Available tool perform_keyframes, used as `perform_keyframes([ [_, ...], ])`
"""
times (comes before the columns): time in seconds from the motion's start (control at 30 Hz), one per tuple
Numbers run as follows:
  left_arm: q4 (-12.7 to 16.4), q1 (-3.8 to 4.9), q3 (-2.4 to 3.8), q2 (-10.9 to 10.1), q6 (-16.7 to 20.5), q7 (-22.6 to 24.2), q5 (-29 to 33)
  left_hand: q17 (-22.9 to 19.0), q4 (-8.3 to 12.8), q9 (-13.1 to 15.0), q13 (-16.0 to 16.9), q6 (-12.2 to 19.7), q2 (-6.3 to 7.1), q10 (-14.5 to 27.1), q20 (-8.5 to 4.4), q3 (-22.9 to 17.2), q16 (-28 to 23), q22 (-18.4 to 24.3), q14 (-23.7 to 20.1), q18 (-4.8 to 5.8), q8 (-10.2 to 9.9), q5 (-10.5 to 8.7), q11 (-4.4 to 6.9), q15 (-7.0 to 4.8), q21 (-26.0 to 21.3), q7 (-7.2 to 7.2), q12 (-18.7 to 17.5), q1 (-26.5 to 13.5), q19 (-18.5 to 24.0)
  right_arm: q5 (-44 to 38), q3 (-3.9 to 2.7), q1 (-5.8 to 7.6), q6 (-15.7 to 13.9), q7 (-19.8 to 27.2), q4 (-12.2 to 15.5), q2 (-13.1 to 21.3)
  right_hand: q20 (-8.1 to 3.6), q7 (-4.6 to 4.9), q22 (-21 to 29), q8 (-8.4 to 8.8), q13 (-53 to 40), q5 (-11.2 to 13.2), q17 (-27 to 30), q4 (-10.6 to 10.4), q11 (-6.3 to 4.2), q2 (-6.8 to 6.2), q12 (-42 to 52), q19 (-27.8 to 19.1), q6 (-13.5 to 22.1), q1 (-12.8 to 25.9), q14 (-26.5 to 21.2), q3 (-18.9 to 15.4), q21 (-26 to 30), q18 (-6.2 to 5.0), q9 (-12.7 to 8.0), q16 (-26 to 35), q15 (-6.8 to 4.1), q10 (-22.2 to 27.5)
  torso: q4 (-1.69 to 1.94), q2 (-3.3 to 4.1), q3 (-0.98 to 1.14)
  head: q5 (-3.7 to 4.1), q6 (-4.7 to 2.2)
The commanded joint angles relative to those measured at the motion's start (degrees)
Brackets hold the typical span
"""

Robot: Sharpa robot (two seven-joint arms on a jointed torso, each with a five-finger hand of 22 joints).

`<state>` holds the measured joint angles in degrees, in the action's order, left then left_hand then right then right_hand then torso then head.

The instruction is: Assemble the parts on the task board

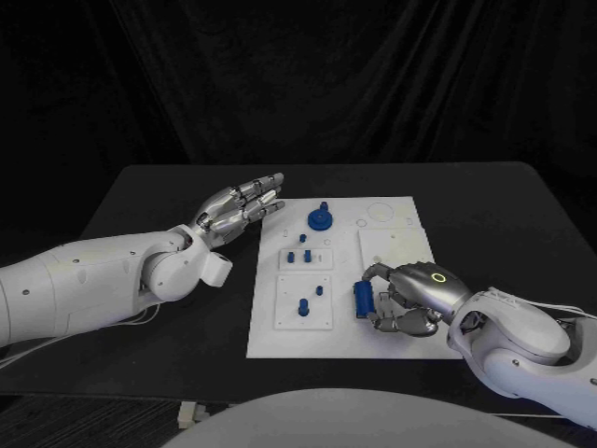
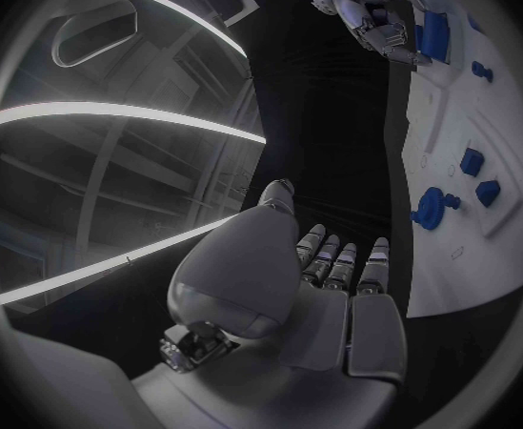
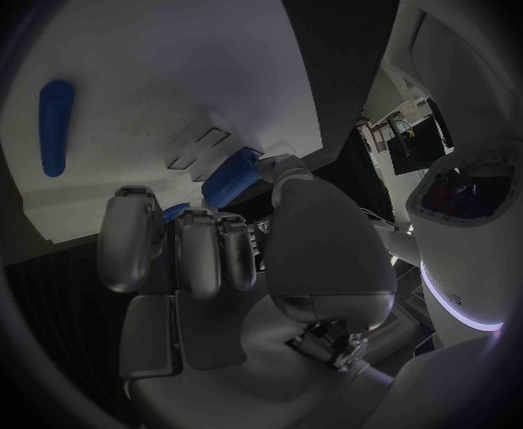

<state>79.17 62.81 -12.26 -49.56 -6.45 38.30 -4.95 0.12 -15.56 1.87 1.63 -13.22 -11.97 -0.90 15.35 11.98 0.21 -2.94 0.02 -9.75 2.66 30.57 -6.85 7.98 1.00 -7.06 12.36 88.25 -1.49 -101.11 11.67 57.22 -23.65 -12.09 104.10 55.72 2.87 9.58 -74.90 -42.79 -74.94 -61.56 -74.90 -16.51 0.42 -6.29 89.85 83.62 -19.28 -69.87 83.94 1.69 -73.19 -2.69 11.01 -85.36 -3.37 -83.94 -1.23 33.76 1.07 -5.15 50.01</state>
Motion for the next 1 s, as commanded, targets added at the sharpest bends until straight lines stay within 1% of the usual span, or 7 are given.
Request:
perform_keyframes([
  [0.03,0.08,-0.09,0.07,0.07,-0.5,0.63,0.42,-0.05,0.24,0.04,0.05,0.07,0.06,0.08,0.27,-0.25,-0.11,-0.05,0.08,-0.67,0.29,0.24,-0.01,0.09,0.38,-0.25,0.34,0.7,-0.03,0.01,0.16,-0.16,2.14,-0.59,-0.11,-0.07,0.3,-3.03,-10.31,0.71,-15.06,1.02,-5.82,-0.1,0.32,-0.12,0.15,-0.02,-2.44,0.48,3.54,0.38,0.27,-0.93,-0.55,0.21,0.32,-6.06,0.02,0.01,0.01,0.09,-0.01],
  [0.2,0.06,-0.1,0.07,0.12,-0.53,0.62,0.42,-0.05,0.24,0.04,0.05,0.07,0.06,0.08,0.27,-0.25,-0.11,-0.05,0.08,-0.67,0.29,0.24,-0.01,0.09,0.38,-0.25,0.34,0.7,-0.03,0.01,0.16,-0.16,2.25,-0.61,-0.05,-0.07,0.45,-2.84,-10.19,2.11,-15.06,3.09,-5.53,-0.11,0.52,-0.18,0.15,-0.2,-1.85,1.04,3.42,0.18,0.7,-1.01,-1.8,0.38,0.5,-6.06,0.02,-0.01,0.01,-0.02,-0.01],
  [0.23,0.06,-0.11,0.07,0.13,-0.52,0.62,0.42,-0.05,0.24,0.04,0.05,0.07,0.06,0.08,0.27,-0.25,-0.11,-0.05,0.08,-0.67,0.29,0.24,-0.01,0.09,0.38,-0.25,0.34,0.7,-0.03,0.01,0.16,-0.16,2.29,-0.55,-0.03,-0.04,0.52,-2.77,-10.15,3.09,-15.06,7.44,-5.41,-0.09,0.62,-0.24,0.15,-0.28,-1.35,1.97,3.36,-0.55,0.85,-1.04,-2.61,0.45,0.59,-6.06,0.01,-0.01,0.0,-0.08,-0.01],
  [0.37,0.02,-0.12,0.07,0.13,-0.52,0.59,0.42,-0.04,0.24,0.05,0.05,0.02,0.01,0.08,0.28,-0.3,-0.1,-0.08,0.09,-0.67,0.32,0.26,-0.04,0.06,0.41,-0.32,0.37,0.74,-0.06,0.01,0.16,-0.16,2.07,-0.49,0.06,0.04,0.62,-2.85,-10.09,4.29,-15.06,8.64,-5.26,-0.2,0.61,-0.07,0.15,-0.39,-0.87,3.01,3.29,-1.3,1.11,-1.09,-3.66,0.54,0.63,-6.06,0.01,0.01,0.0,-0.09,-0.01],
  [0.6,-0.06,-0.16,0.07,0.18,-0.51,0.53,0.42,-0.04,0.23,0.05,0.05,0.01,-0.01,0.08,0.28,-0.32,-0.1,-0.07,0.09,-0.67,0.33,0.25,-0.06,0.06,0.4,-0.33,0.36,0.74,-0.06,0.01,0.16,-0.16,0.61,-0.83,0.28,0.18,0.67,-2.8,-10.1,4.25,-15.06,8.77,-5.41,-0.24,0.65,1.12,0.15,-0.37,-3.44,4.65,3.32,-1.76,1.11,-1.09,-4.35,0.45,0.66,-6.06,0.01,0.03,0.01,-0.02,-0.01],
  [0.73,-0.1,-0.2,0.07,0.2,-0.49,0.54,0.42,-0.04,0.22,0.04,0.06,0.08,-0.03,0.08,0.29,-0.33,-0.09,-0.1,0.09,-0.67,0.31,0.25,-0.07,0.06,0.42,-0.33,0.38,0.74,-0.07,0.01,0.16,-0.16,-0.48,-1.12,0.4,0.34,0.62,-2.99,-10.12,3.93,-15.06,8.01,-5.49,-0.17,0.52,1.85,0.15,-0.34,-7.18,4.84,3.35,-1.53,1.07,-1.09,-4.77,0.39,0.57,-6.06,0.01,0.05,0.01,0.02,-0.01],
  [1.0,-0.1,-0.27,0.07,0.19,-0.47,0.57,0.42,-0.04,0.19,0.04,0.06,0.1,-0.08,0.07,0.3,-0.35,-0.1,-0.11,0.09,-0.67,0.31,0.24,-0.12,0.07,0.43,-0.3,0.41,0.73,-0.09,0.01,0.17,-0.16,-1.61,-1.71,0.56,0.6,0.53,-3.09,-10.14,4.73,-15.06,7.22,-5.62,-0.17,0.42,2.84,0.15,-0.33,-11.3,5.16,3.38,-0.88,1.05,-1.07,-5.5,0.32,0.49,-6.06,0.01,0.02,0.01,0.05,-0.01],
])
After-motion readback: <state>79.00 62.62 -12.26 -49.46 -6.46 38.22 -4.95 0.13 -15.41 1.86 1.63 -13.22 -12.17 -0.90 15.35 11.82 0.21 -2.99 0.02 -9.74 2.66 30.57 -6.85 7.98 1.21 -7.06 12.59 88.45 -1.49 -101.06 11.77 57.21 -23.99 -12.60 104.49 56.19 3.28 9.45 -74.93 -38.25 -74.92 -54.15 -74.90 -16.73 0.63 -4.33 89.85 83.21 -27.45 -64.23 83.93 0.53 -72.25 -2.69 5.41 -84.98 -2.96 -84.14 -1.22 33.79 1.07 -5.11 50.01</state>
